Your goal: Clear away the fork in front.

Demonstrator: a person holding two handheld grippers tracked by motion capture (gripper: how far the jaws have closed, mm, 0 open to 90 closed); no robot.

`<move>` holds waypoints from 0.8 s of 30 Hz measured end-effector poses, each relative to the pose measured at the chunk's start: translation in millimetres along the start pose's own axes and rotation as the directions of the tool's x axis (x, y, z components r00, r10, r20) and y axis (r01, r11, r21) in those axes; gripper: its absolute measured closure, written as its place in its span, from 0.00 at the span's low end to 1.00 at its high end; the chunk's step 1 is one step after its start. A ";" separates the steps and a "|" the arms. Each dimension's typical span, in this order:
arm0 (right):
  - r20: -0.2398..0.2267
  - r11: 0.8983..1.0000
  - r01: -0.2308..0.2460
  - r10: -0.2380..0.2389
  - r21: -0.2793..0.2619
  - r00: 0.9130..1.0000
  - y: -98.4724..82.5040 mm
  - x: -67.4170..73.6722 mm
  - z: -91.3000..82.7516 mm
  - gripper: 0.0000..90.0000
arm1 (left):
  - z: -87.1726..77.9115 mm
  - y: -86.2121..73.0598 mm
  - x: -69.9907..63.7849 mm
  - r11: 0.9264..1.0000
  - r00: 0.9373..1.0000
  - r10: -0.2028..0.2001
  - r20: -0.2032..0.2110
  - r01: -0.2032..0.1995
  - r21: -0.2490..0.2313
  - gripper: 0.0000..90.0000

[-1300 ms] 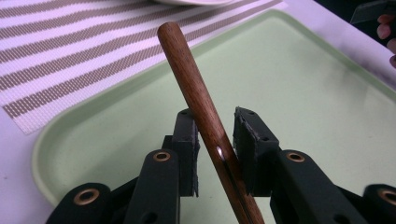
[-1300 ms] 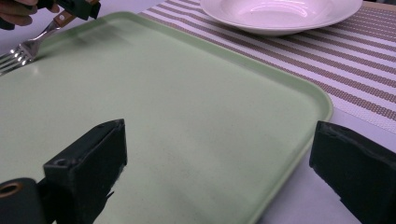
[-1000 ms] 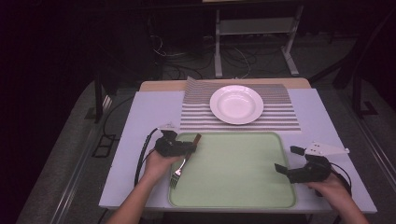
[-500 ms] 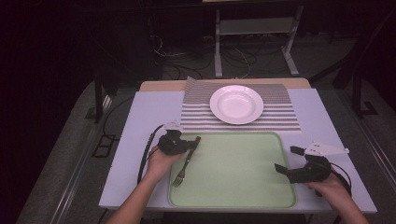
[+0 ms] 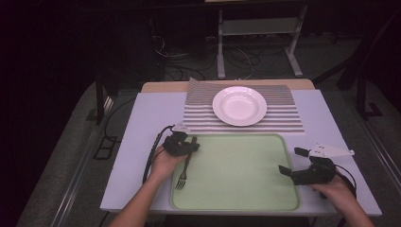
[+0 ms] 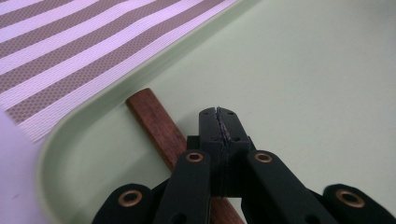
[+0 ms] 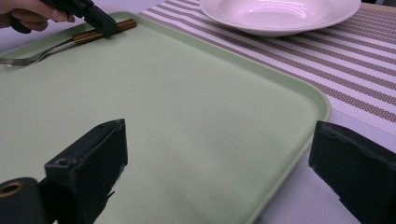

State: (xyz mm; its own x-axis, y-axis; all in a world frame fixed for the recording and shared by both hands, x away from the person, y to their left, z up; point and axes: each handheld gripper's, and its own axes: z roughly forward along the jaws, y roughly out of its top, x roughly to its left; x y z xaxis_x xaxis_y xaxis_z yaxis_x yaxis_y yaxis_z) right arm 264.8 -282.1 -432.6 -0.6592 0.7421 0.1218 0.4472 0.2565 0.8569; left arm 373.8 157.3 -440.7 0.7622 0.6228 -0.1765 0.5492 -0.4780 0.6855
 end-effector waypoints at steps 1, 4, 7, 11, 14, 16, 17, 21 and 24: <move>-0.001 1.000 0.000 0.000 0.000 1.000 0.3 0.3 0.4 0.05 | -0.8 -0.1 0.7 1.000 1.000 0.002 -0.002 -0.002 0.004 0.99; -0.004 1.000 0.001 -0.001 0.002 1.000 0.5 0.5 1.4 0.05 | -2.8 -0.3 1.1 1.000 1.000 0.004 -0.014 -0.004 0.002 0.99; -0.007 1.000 -0.002 0.002 0.000 1.000 0.9 -0.1 1.9 0.05 | -5.1 -2.0 3.7 1.000 1.000 -0.008 -0.018 0.008 0.001 0.99; -0.007 1.000 0.001 -0.001 -0.002 1.000 1.4 -0.3 2.0 0.05 | -8.4 -5.6 7.8 1.000 0.999 -0.014 -0.040 0.014 0.005 0.99; -0.007 1.000 0.002 -0.002 -0.002 1.000 1.8 -0.2 2.0 0.05 | -12.9 -8.5 11.8 1.000 0.998 -0.029 -0.047 0.029 -0.003 0.99; -0.007 1.000 -0.001 0.001 -0.003 1.000 2.1 -0.2 2.1 0.05 | -14.6 -9.6 12.7 0.999 0.998 -0.037 -0.049 0.036 -0.009 0.99; -0.006 1.000 0.001 -0.001 -0.003 1.000 2.3 -0.2 2.0 0.05 | -15.0 -10.0 13.1 0.999 0.998 -0.035 -0.051 0.035 -0.011 0.99; -0.006 1.000 0.004 -0.004 -0.001 1.000 2.0 0.3 1.7 0.05 | -16.0 -10.7 14.0 0.999 0.998 -0.036 -0.051 0.035 -0.012 0.99; -0.009 1.000 0.006 -0.006 -0.003 1.000 2.0 0.3 1.5 0.05 | -16.3 -10.5 13.4 0.999 0.999 -0.029 -0.031 0.028 -0.017 0.97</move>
State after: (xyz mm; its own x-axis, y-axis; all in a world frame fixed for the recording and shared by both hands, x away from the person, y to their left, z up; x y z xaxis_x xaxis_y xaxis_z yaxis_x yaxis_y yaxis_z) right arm 266.4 -280.4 -431.6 -0.6669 0.7352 0.1211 0.4412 0.2587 0.8593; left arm 372.8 180.7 -438.8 0.7351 0.6552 -0.1740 0.5644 -0.4494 0.6924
